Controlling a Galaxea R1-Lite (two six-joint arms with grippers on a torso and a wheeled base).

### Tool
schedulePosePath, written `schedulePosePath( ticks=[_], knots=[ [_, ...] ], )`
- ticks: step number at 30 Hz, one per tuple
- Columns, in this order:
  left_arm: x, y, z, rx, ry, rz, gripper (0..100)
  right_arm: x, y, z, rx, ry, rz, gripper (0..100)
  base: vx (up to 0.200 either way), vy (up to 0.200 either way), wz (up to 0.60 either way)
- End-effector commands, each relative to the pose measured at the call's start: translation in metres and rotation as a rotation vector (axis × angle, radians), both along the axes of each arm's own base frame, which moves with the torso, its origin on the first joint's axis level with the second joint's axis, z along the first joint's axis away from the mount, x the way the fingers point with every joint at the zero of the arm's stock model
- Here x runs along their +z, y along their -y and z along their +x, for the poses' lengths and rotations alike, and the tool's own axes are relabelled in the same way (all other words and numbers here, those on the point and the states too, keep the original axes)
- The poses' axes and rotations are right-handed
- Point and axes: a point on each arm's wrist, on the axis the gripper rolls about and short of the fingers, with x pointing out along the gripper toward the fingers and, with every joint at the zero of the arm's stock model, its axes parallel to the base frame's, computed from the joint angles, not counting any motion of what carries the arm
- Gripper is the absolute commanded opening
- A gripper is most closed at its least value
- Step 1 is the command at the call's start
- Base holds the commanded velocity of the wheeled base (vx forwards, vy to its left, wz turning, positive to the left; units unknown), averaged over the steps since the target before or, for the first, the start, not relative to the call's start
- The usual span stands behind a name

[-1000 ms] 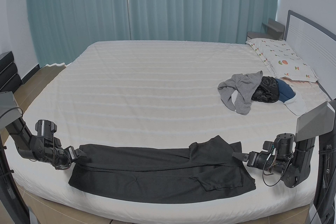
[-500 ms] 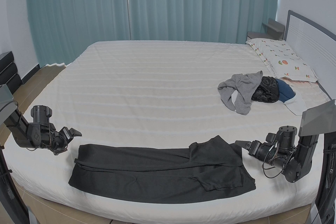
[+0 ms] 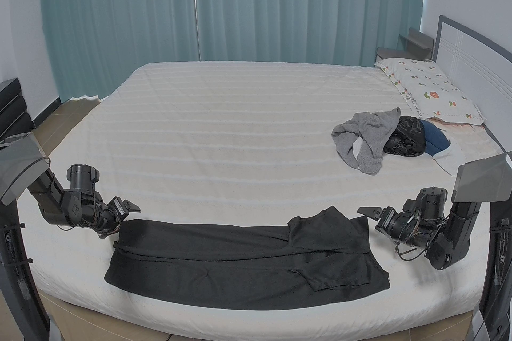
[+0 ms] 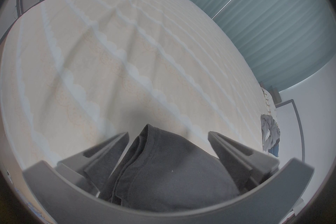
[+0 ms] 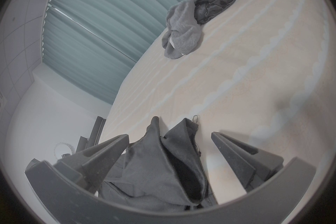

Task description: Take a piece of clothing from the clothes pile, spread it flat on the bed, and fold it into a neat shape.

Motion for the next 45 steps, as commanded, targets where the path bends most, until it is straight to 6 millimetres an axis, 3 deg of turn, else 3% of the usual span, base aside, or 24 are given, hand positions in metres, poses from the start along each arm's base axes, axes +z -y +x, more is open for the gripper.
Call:
schedulePosePath(
  ticks=[1,8,14,15,22,36,45],
  knots=[
    [-0.008,0.000,0.003,0.006,-0.016,-0.005,0,-0.007,0.000,0.007,-0.003,-0.005,0.002,100,0.000,0.000,0.00],
    [-0.001,-0.004,0.011,0.128,0.067,-0.076,0,-0.006,-0.004,0.015,0.008,-0.013,0.001,100,0.000,0.000,0.00],
    [-0.008,-0.007,0.012,0.159,0.094,-0.059,0,-0.010,-0.005,0.018,0.009,-0.015,0.001,100,0.000,0.000,0.00],
    [-0.008,-0.007,0.012,0.159,0.094,-0.059,0,-0.010,-0.005,0.018,0.009,-0.015,0.001,0,0.000,0.000,0.00],
    [-0.012,-0.007,0.012,0.157,0.085,-0.058,0,-0.023,-0.005,0.023,0.006,-0.036,-0.002,0,0.000,0.000,0.00],
    [-0.013,-0.006,0.012,0.154,0.083,-0.055,0,-0.008,-0.002,0.028,-0.032,0.044,0.007,0,0.000,0.000,0.00],
    [-0.013,-0.006,0.011,0.151,0.083,-0.054,0,-0.011,0.000,0.030,-0.071,0.059,-0.016,0,0.000,0.000,0.00]
  ],
)
